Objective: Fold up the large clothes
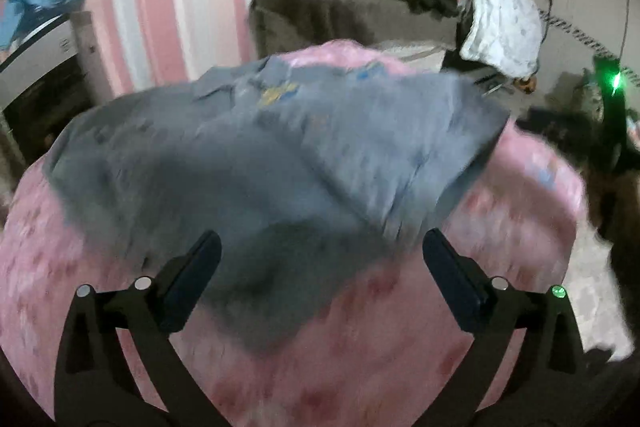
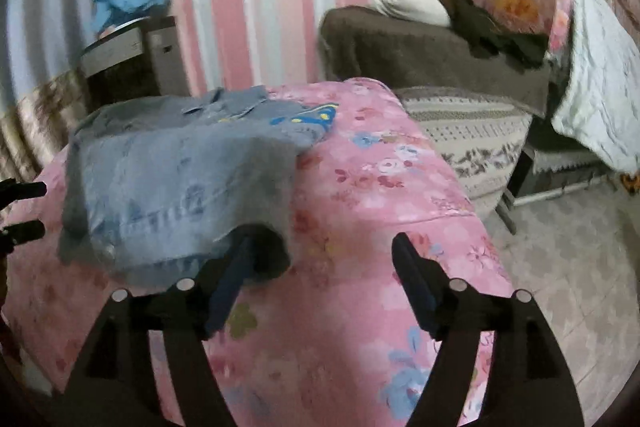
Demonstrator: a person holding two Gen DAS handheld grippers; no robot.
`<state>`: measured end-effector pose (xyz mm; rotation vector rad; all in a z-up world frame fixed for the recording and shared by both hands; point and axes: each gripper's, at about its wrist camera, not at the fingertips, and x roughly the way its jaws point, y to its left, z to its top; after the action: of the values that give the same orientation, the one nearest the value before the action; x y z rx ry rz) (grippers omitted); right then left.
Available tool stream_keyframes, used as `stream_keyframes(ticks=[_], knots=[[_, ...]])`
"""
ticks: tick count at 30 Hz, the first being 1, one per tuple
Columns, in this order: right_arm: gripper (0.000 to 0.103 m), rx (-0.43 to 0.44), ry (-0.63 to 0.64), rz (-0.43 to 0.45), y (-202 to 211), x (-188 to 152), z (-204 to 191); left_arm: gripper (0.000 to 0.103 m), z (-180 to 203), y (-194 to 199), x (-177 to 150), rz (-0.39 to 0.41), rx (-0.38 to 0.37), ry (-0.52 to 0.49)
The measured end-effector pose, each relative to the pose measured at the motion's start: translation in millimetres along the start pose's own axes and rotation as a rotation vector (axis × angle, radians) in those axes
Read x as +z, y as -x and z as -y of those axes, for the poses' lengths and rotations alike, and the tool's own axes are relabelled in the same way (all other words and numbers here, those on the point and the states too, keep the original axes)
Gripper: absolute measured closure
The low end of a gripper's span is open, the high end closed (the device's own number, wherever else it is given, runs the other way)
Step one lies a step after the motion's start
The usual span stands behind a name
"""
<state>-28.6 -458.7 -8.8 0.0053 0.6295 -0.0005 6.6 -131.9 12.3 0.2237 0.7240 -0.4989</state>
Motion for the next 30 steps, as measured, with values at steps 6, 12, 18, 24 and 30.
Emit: stream_keyframes(ticks=[6,12,18,24,30], knots=[[0.03,-0.035,0.066,-0.046,-30,-3,-20,0.003,-24,-24,-43,-0.14,0.24,0.006],[0.03,-0.011,0.052,-0.063,-51,3,-25,0.003,-47,-55,-41,-0.198,0.245,0.085],[0.062,0.08,-0.073,-0.11,-75,7,-13,0.034,-63,-63,-36,-0.17,0.108,0.206],[0.099,0.124,-0.061,-0.081,-64,17,-23,0.085,-64,-52,-28,-0.082,0.02,0.233],[0.099,0.236,-0.04,0.006,-9,36,-40,0.088,-82,32,-10,0.075,0.051,0.249]])
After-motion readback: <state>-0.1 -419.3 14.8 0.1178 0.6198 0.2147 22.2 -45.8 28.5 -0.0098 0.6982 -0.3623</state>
